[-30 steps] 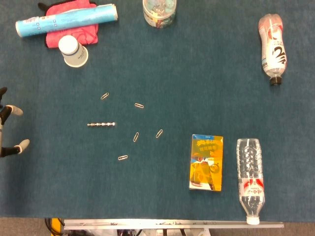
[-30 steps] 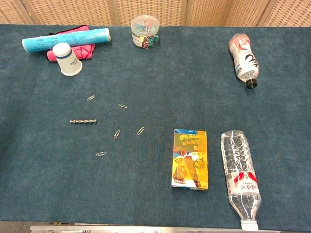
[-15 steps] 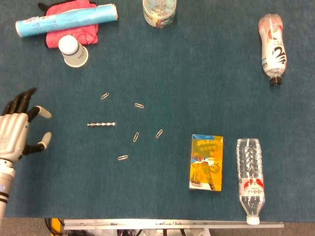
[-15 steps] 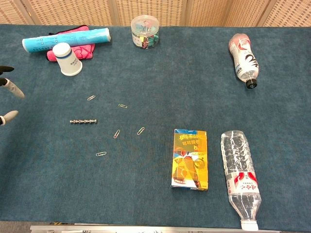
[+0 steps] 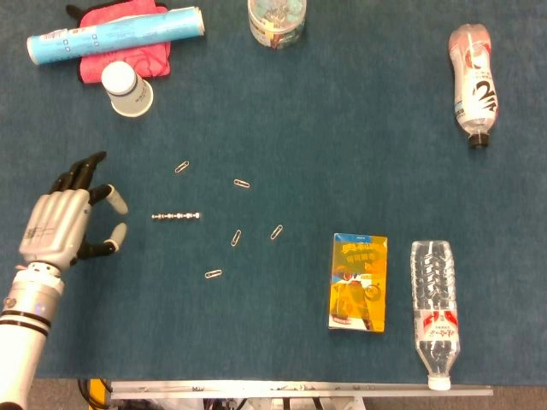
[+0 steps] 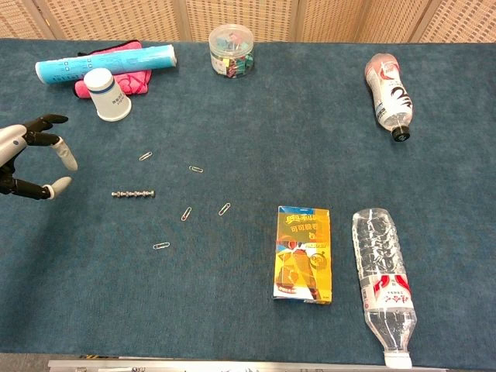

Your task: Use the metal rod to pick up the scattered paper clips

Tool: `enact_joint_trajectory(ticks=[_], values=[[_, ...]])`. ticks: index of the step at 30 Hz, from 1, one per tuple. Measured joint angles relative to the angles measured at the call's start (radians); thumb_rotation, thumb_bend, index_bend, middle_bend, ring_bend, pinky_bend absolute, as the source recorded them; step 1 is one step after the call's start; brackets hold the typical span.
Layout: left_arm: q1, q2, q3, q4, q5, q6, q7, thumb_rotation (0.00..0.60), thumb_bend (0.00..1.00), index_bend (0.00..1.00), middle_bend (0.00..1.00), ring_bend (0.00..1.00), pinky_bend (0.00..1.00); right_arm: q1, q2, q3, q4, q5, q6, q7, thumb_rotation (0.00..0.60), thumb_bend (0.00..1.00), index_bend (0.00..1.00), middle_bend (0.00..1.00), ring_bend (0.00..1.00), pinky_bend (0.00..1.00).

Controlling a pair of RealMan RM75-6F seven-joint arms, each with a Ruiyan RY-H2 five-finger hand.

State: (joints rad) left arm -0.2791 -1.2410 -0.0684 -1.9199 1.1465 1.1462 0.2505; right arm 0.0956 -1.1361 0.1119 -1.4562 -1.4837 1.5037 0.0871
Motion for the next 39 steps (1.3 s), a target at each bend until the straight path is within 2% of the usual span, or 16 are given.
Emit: enact_joint_trajectory(ticks=[5,20,39], values=[[-0.012,-0.044,0.004,0.037,-0.012,0.004,0.026,0.600,0.18,0.45,0.05,0.00,0.09,0.001,0.001,0.001,0.003,0.002,-0.001,0.003,0.600,0.03,0.19,0.16,0.13,0.53],[-0.048,-0.137,0.000,0.112,-0.043,-0.006,0.036,0.600,0.18,0.46,0.05,0.00,0.09,0.004,-0.002,0.001,0.002,0.003,-0.005,0.003,0.600,0.03,0.19,0.16,0.13,0.53],[-0.090,-0.258,-0.016,0.268,-0.075,-0.025,0.031,0.600,0.18,0.47,0.08,0.00,0.09,0.006,-0.009,-0.002,0.013,0.010,-0.018,0.012,0.600,0.03,0.19,0.16,0.13,0.53]])
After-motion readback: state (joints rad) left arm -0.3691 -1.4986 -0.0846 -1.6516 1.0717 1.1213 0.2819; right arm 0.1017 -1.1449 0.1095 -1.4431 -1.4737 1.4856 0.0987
